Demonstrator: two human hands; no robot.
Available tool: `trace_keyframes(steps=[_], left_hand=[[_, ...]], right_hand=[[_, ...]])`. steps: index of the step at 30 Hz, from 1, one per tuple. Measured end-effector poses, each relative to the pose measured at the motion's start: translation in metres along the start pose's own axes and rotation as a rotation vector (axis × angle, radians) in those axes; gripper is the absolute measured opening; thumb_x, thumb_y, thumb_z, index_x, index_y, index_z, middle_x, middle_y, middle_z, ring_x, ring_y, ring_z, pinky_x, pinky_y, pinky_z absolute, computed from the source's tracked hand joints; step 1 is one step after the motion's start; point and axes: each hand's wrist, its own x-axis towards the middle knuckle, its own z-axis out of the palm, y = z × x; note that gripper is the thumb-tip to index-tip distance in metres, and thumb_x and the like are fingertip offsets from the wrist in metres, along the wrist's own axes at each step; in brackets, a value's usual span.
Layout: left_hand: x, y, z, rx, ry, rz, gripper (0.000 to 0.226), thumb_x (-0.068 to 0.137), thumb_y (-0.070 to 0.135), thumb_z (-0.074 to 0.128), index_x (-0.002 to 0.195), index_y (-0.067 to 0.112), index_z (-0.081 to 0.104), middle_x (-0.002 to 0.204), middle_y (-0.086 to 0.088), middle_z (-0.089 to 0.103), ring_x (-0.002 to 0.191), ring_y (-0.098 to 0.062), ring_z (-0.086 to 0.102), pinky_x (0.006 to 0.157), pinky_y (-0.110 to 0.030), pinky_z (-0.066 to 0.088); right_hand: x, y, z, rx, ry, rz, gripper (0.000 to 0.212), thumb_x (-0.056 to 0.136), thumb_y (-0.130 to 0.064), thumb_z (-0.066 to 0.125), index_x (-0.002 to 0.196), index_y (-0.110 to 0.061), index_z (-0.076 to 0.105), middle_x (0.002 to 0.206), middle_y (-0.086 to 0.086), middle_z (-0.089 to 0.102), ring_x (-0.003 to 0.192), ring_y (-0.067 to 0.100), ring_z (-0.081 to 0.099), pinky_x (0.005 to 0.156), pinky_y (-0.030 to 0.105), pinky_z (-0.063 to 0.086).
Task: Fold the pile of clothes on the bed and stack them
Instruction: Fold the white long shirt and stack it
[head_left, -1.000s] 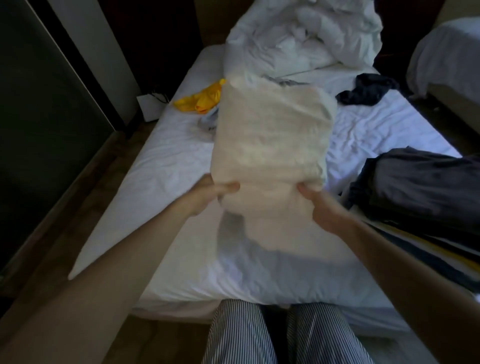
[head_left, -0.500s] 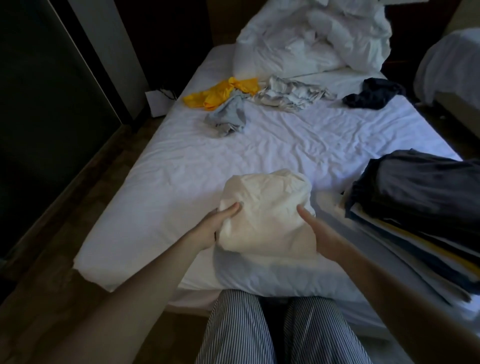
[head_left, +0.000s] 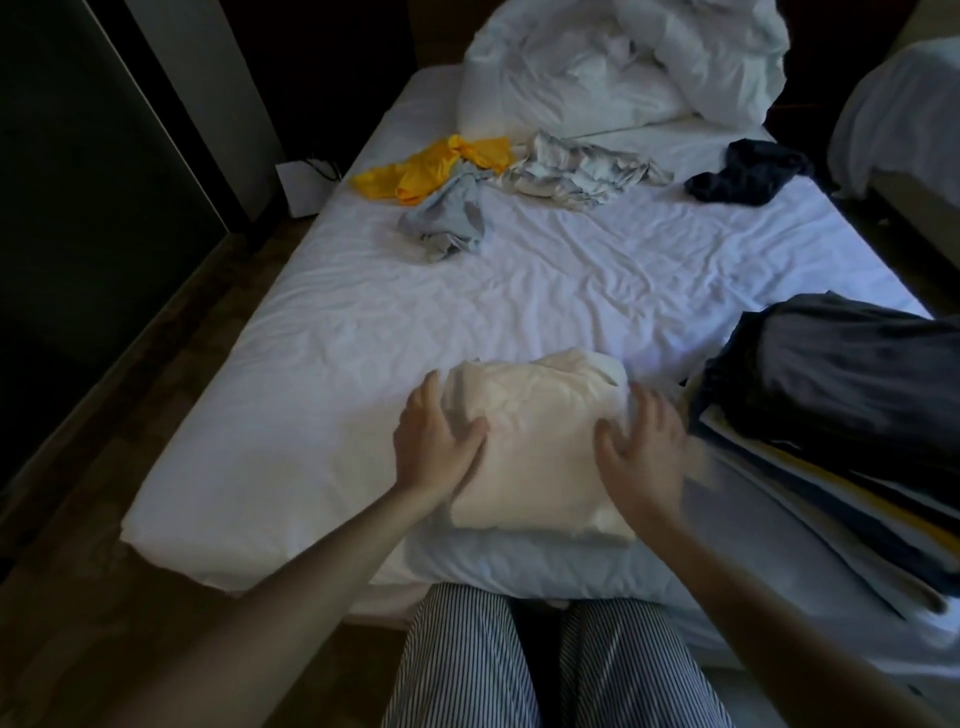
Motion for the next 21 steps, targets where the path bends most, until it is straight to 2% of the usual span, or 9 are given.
trace_keyframes(steps=[3, 5, 7, 9, 10, 12, 13, 17, 21], left_hand=[[-0.002, 0.026, 0.004, 0.306, -0.023, 0.411, 0.072, 0.083, 0.062, 0.026, 0.149, 0.035, 0.018, 0.158, -0.009, 0.015, 0.144, -0.029, 0.015, 0.114, -0.041, 0.014], [0.012, 0.033, 0.018, 0.479, -0.130, 0.530, 0.065, 0.086, 0.056, 0.013, 0.149, 0.041, 0.010, 0.161, -0.005, 0.001, 0.147, -0.031, 0.000, 0.116, -0.047, 0.001], [0.031, 0.031, 0.034, 0.560, -0.258, 0.456, 0.057, 0.094, 0.055, 0.016, 0.148, 0.044, 0.003, 0.160, 0.001, -0.011, 0.146, -0.029, -0.014, 0.114, -0.051, -0.010], [0.043, 0.021, 0.055, 0.540, -0.401, 0.265, 0.056, 0.095, 0.060, 0.020, 0.146, 0.050, -0.001, 0.158, 0.005, -0.019, 0.144, -0.030, -0.022, 0.112, -0.055, -0.014], [0.046, 0.015, 0.066, 0.528, -0.443, 0.203, 0.056, 0.094, 0.062, 0.020, 0.145, 0.052, -0.003, 0.158, 0.006, -0.021, 0.144, -0.031, -0.022, 0.112, -0.059, -0.012], [0.050, 0.002, 0.085, 0.524, -0.437, 0.160, 0.057, 0.093, 0.064, 0.018, 0.143, 0.054, -0.006, 0.158, 0.006, -0.020, 0.144, -0.033, -0.019, 0.111, -0.064, -0.007], [0.051, -0.004, 0.092, 0.535, -0.423, 0.156, 0.058, 0.091, 0.067, 0.014, 0.143, 0.054, -0.007, 0.158, 0.005, -0.019, 0.144, -0.034, -0.017, 0.110, -0.065, -0.005], [0.054, -0.014, 0.107, 0.566, -0.382, 0.170, 0.078, 0.067, 0.071, -0.011, 0.143, 0.054, -0.007, 0.159, 0.002, -0.013, 0.145, -0.035, -0.012, 0.108, -0.066, -0.001], [0.048, -0.019, 0.106, 0.477, -0.300, 0.182, 0.071, 0.076, 0.070, -0.001, 0.145, 0.052, 0.002, 0.160, 0.006, -0.008, 0.146, -0.029, -0.011, 0.111, -0.061, -0.002]], right_hand=[[0.015, -0.022, 0.010, -0.273, -0.216, -0.403, 0.074, 0.080, -0.059, 0.018, 0.143, -0.025, 0.036, 0.154, 0.014, 0.024, 0.141, 0.042, 0.018, 0.111, 0.057, 0.007], [0.034, -0.026, 0.021, -0.418, -0.461, -0.379, 0.080, 0.077, -0.065, -0.002, 0.149, -0.034, 0.013, 0.159, 0.006, -0.005, 0.145, 0.034, -0.011, 0.111, 0.053, -0.012], [0.047, -0.014, 0.039, -0.509, -0.537, -0.304, 0.066, 0.088, -0.061, 0.002, 0.149, -0.035, 0.004, 0.158, 0.003, -0.013, 0.144, 0.030, -0.017, 0.111, 0.056, -0.013], [0.044, 0.000, 0.059, -0.575, -0.551, -0.265, 0.061, 0.092, -0.055, 0.008, 0.149, -0.035, 0.014, 0.159, 0.005, 0.001, 0.145, 0.034, -0.003, 0.111, 0.063, -0.004], [0.040, 0.005, 0.068, -0.612, -0.508, -0.262, 0.062, 0.089, -0.054, 0.012, 0.145, -0.033, 0.031, 0.157, 0.009, 0.018, 0.143, 0.038, 0.013, 0.109, 0.066, 0.005], [0.037, 0.018, 0.087, -0.562, -0.488, -0.273, 0.056, 0.083, -0.050, 0.031, 0.125, -0.026, 0.060, 0.138, 0.016, 0.050, 0.125, 0.043, 0.045, 0.101, 0.068, 0.025], [0.039, 0.021, 0.092, -0.546, -0.486, -0.265, 0.052, 0.081, -0.048, 0.038, 0.120, -0.024, 0.064, 0.131, 0.016, 0.056, 0.117, 0.043, 0.053, 0.097, 0.066, 0.032], [0.045, 0.031, 0.107, -0.471, -0.431, -0.254, 0.052, 0.077, -0.048, 0.041, 0.117, -0.024, 0.065, 0.125, 0.014, 0.061, 0.100, 0.038, 0.061, 0.086, 0.054, 0.042], [0.046, 0.032, 0.102, -0.376, -0.446, -0.208, 0.064, 0.081, -0.052, 0.019, 0.132, -0.031, 0.052, 0.144, 0.004, 0.045, 0.126, 0.033, 0.046, 0.102, 0.052, 0.029]])
